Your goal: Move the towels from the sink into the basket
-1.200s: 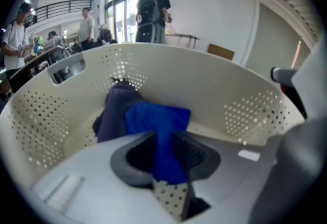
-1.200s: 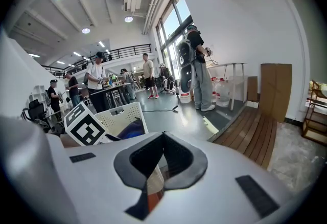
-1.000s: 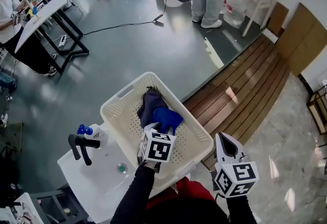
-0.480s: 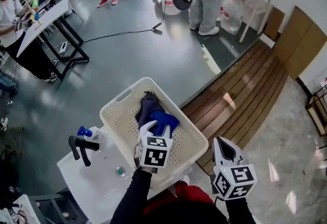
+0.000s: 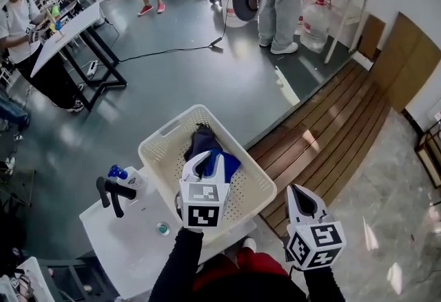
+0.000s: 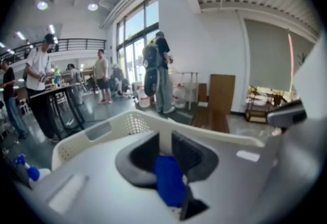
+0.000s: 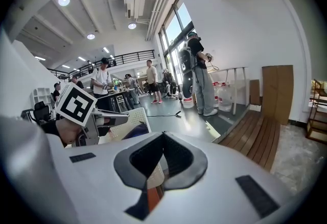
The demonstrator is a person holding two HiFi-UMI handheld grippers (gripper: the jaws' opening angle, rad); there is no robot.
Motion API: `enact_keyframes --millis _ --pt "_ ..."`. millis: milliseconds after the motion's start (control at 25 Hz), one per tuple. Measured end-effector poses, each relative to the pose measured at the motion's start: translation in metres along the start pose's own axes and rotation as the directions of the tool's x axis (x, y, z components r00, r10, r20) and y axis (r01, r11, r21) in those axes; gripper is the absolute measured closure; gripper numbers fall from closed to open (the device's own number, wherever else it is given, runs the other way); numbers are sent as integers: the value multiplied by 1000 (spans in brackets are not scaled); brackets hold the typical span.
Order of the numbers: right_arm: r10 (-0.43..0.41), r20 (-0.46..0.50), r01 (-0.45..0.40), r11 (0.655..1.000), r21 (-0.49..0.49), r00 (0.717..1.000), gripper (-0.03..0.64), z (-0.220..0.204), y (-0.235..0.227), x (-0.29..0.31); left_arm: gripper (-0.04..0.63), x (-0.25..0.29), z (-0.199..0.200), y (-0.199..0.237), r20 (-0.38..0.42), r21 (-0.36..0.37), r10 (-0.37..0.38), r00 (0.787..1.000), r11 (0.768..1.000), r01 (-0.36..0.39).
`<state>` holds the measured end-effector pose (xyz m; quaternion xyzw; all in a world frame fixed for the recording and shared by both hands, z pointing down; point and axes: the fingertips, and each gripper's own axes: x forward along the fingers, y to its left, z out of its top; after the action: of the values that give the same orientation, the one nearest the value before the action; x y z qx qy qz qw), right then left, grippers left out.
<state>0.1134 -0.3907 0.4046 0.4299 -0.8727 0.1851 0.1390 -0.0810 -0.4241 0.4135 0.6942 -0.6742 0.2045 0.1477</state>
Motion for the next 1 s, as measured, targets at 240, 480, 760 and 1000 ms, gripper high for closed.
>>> enact_keyframes --millis 240,480,760,1000 --pt "29 23 -29 1000 -8 999 609 4 10 -7 536 -23 21 -5 51 15 -5 999 1000 4" --pt "58 36 -57 998 -28 998 609 8 18 -17 569 -47 33 -10 96 2 -2 995 1000 1" --pt "95 45 -94 995 -40 994 609 8 30 -23 591 -76 36 -9 146 -31 3 989 1000 2" --pt "118 60 -115 992 -58 991 609 11 47 -26 592 -100 32 -8 173 -47 -13 985 999 22"
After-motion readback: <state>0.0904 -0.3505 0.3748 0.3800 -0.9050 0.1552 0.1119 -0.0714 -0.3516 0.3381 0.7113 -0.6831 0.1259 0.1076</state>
